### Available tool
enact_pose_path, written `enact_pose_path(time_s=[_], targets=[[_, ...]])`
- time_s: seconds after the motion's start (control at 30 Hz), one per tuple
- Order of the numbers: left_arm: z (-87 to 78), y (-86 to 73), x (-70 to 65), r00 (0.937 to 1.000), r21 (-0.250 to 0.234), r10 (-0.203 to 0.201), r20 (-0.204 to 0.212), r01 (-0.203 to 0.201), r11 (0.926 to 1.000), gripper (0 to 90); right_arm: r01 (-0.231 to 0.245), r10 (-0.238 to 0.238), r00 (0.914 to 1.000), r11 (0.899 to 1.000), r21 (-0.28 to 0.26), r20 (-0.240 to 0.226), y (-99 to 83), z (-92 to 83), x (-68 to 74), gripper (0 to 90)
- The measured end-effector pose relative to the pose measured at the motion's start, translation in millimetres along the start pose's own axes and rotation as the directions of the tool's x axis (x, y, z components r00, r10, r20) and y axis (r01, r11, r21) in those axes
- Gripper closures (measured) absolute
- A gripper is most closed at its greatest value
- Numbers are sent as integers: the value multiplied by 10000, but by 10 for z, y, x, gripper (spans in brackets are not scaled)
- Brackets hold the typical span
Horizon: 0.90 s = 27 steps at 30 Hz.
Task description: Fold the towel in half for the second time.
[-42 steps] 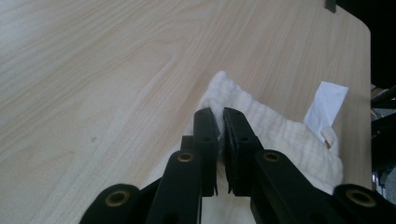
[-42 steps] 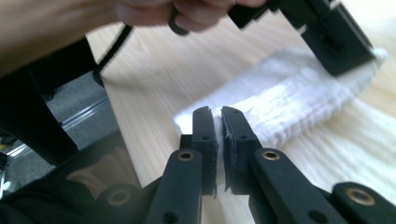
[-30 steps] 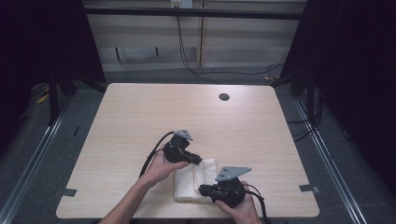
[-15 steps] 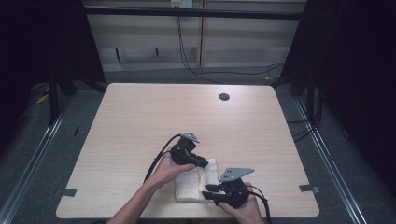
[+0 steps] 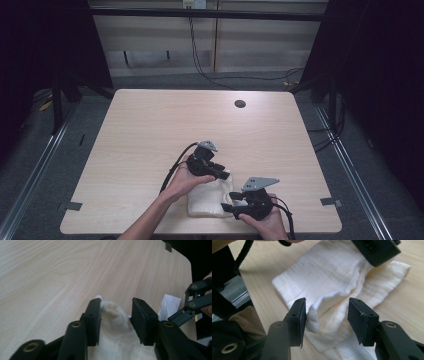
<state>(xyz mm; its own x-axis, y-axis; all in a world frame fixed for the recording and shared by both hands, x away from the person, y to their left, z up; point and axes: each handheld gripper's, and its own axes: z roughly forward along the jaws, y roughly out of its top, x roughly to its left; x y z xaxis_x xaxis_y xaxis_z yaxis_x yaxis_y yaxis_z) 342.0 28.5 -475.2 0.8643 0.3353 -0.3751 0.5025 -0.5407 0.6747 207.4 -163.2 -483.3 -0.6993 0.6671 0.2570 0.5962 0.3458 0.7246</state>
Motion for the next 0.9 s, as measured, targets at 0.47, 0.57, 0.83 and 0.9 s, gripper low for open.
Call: enact_pose_path(time_s=[0.47, 0.57, 0.83, 0.9], targets=[[-425, -124, 20, 9958, -525, 90, -909, -138, 9985, 469, -186, 174, 9975, 9997, 175, 680, 45, -27, -123, 746], [-533, -193, 17, 9943, -518, 76, -1062, -132, 9986, 469, -215, 195, 9963, 9995, 229, 837, 59, -41, -162, 762], [-825, -468, 83, 9894, -418, -306, -1420, 249, 9988, 459, -204, 208, 9934, 9998, -43, 1128, 78, -206, -359, 660], [-908, -530, 97, 9878, -387, -397, -1508, 342, 9987, 464, -296, 305, 9925, 9995, -91, 1184, 76, -250, -405, 640]])
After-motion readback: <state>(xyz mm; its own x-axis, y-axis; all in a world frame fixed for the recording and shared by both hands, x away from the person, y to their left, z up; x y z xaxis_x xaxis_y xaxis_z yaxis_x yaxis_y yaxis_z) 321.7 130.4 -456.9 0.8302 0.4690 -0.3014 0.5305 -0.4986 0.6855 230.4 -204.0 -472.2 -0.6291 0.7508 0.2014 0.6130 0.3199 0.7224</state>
